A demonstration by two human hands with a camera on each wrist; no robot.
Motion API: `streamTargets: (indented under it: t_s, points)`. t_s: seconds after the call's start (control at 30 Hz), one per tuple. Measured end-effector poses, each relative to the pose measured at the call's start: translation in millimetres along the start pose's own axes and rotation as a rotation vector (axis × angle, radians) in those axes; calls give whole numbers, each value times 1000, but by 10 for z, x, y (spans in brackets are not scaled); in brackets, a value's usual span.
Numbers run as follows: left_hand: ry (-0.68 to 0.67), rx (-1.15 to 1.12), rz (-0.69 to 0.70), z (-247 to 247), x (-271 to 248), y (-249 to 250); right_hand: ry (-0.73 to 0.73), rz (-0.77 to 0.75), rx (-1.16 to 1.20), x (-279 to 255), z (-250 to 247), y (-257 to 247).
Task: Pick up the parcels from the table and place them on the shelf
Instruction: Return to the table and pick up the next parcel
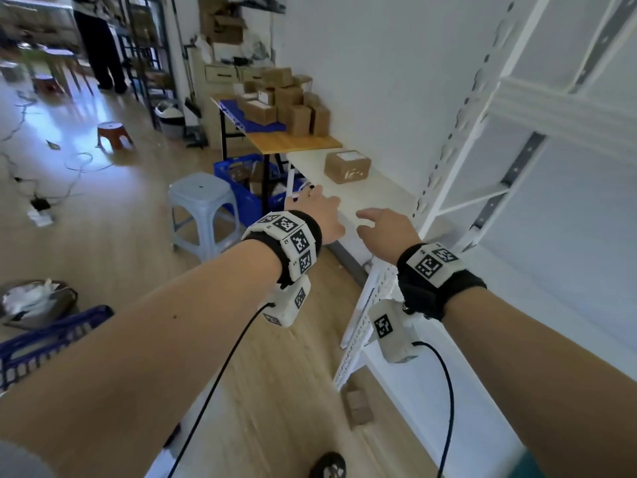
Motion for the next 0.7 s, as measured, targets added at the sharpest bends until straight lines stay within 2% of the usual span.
streamTargets:
  t_s: [0.1,0.23,0.37,0.5,0.7]
  points:
    - [5,-21,-34,64,346,-258,-20,-6,-16,464,240,6]
    - [75,-40,-42,33,1003,-607,-27,-9,18,1239,434,9]
    - [54,-20,-39,-105,1802,-823,-8,-21,59,2087,364,-33]
    - [49,-60,-34,-244,2619,-937,38,37,157,2936,224,17]
    - [38,-102,-13,-236,3453,-1189,17,63,172,3920,328,61]
Point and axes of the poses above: each hand's wrist, its own x-axis towards the middle knuckle, its own z-axis out of the palm, y = z × x, the point moved 1 cm from there along x, towards the middle knuckle, and after that the axes turned 3 degrees about -x, right-handed, at the moved point
